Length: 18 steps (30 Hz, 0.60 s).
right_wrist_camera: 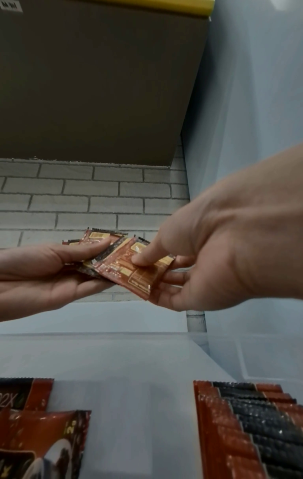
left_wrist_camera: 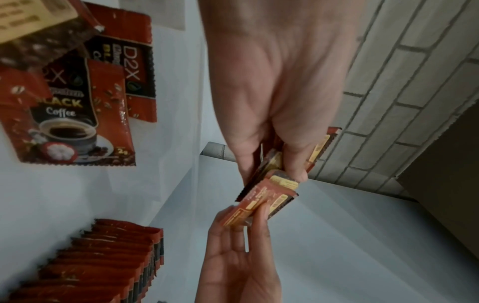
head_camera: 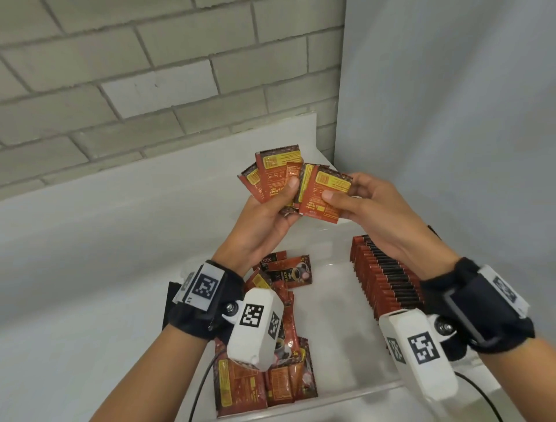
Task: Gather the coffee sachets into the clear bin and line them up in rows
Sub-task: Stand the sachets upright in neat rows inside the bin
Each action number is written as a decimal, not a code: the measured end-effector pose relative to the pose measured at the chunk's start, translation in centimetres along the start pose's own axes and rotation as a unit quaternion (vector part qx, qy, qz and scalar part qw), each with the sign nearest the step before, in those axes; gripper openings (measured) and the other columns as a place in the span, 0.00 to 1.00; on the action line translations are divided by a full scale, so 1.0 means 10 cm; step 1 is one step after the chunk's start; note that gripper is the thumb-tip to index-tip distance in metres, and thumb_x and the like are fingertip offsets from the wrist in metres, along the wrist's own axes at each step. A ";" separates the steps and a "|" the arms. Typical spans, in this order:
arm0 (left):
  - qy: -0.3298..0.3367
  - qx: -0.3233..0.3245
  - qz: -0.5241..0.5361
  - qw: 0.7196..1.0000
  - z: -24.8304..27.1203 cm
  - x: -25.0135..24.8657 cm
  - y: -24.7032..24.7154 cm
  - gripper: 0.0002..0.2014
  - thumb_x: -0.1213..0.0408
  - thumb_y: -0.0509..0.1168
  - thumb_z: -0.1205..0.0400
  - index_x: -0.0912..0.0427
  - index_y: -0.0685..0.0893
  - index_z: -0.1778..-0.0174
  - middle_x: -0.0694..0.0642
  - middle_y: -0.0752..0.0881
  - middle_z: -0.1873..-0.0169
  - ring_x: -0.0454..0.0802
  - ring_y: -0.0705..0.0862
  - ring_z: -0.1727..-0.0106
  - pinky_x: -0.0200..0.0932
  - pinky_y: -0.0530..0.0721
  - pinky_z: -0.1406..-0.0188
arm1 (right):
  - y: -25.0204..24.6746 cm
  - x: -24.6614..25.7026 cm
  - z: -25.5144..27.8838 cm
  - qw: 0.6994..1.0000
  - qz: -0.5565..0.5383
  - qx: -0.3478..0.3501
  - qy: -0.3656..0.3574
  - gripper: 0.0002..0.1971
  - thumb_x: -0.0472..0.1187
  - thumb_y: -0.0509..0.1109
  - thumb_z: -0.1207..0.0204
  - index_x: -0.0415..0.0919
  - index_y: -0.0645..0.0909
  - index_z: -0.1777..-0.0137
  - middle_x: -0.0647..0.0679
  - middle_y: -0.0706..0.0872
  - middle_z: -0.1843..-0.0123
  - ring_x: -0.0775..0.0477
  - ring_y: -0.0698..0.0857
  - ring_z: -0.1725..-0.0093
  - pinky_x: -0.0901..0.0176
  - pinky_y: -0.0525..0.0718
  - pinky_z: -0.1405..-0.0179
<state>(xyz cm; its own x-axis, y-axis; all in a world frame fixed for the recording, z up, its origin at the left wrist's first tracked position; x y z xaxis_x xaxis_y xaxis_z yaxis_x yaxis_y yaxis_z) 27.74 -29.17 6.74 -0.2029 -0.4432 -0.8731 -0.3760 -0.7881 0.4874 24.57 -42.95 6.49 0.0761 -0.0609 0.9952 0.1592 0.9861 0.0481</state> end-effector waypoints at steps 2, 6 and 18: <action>-0.005 -0.003 -0.008 1.000 0.00 0.00 -0.02 0.11 0.68 0.59 0.15 0.62 0.81 0.39 0.60 0.88 0.44 0.57 0.86 0.40 0.53 0.85 0.39 | -0.03 0.02 0.00 1.000 -0.011 -0.007 -0.006 0.21 0.32 0.75 0.27 0.37 0.77 0.34 0.43 0.89 0.43 0.48 0.89 0.45 0.56 0.88 0.45; -0.034 -0.015 -0.032 0.999 0.01 0.07 -0.05 0.15 0.63 0.63 0.18 0.62 0.81 0.37 0.64 0.86 0.40 0.60 0.86 0.38 0.58 0.85 0.40 | -0.07 0.09 0.01 0.999 0.000 -0.015 -0.030 0.19 0.28 0.74 0.26 0.41 0.79 0.37 0.48 0.91 0.48 0.56 0.90 0.52 0.65 0.86 0.56; 0.000 -0.060 -0.080 0.995 0.00 -0.01 -0.17 0.16 0.76 0.69 0.24 0.64 0.82 0.40 0.60 0.89 0.48 0.59 0.89 0.46 0.54 0.89 0.49 | -0.07 0.08 0.01 0.999 -0.017 -0.021 -0.026 0.20 0.33 0.72 0.23 0.44 0.75 0.32 0.49 0.90 0.47 0.55 0.90 0.49 0.65 0.88 0.54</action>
<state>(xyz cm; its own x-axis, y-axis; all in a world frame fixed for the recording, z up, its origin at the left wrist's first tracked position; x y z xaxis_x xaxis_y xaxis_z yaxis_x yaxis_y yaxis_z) 28.43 -27.82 5.99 -0.1500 -0.3074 -0.9397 -0.2928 -0.8940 0.3392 24.46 -43.72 7.23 0.0188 -0.0842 0.9963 0.2014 0.9763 0.0787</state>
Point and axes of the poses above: each hand's wrist, its own z-axis away from the middle knuckle, its own y-axis out of the palm, x = y × z, the point moved 10 cm from there along -z, towards the middle knuckle
